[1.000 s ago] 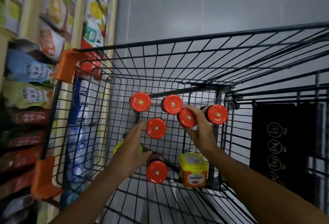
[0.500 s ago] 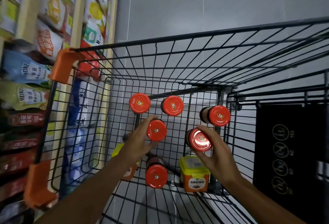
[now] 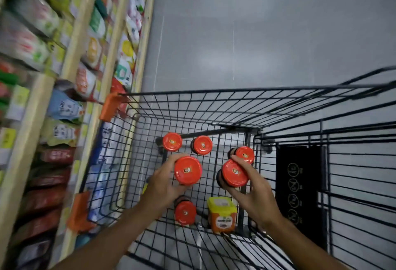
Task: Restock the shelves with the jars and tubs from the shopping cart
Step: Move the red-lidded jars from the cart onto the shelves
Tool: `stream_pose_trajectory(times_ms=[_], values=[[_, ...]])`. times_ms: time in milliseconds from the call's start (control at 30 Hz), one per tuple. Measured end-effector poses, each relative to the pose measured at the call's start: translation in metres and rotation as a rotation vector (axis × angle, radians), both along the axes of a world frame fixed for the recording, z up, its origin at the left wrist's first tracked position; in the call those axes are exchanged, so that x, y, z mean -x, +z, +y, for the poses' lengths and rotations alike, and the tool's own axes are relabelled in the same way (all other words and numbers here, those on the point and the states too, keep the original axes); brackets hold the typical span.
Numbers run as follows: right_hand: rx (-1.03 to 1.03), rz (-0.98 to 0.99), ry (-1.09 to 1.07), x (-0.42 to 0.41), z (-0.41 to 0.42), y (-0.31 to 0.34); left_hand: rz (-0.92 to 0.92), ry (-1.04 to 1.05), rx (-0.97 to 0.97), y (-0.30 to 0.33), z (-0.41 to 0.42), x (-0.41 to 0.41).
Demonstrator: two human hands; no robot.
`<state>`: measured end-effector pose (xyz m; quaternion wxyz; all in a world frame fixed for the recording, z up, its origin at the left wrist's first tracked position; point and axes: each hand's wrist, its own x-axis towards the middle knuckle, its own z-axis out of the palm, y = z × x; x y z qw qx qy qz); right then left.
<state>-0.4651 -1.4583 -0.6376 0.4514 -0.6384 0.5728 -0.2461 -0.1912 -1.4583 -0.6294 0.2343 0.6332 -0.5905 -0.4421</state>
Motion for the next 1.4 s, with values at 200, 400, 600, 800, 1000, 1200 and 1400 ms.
stream_pose_trajectory(times_ms=[200, 400, 600, 800, 1000, 1200, 1400], values=[[0.126, -0.006, -0.083, -0.008, -0.008, 0.147, 0.071, 0.163, 0.267, 0.159, -0.009, 0.005], [0.343, -0.030, -0.162, -0.006, -0.007, 0.281, 0.204, 0.194, 0.440, 0.294, -0.023, -0.005], [0.513, -0.059, -0.260, -0.005, 0.007, 0.377, 0.390, 0.136, 0.559, 0.401, -0.020, 0.000], [0.644, -0.157, -0.272, 0.008, 0.027, 0.455, 0.346, 0.117, 0.670, 0.458, 0.005, 0.014], [0.690, -0.280, -0.169, 0.026, 0.040, 0.489, 0.324, 0.214, 0.764, 0.495, 0.055, 0.031], [0.669, -0.349, 0.103, 0.012, 0.052, 0.501, 0.235, 0.486, 0.754, 0.507, 0.143, 0.027], [0.550, -0.496, 0.418, -0.053, 0.088, 0.501, 0.071, 0.807, 0.758, 0.514, 0.258, 0.009]])
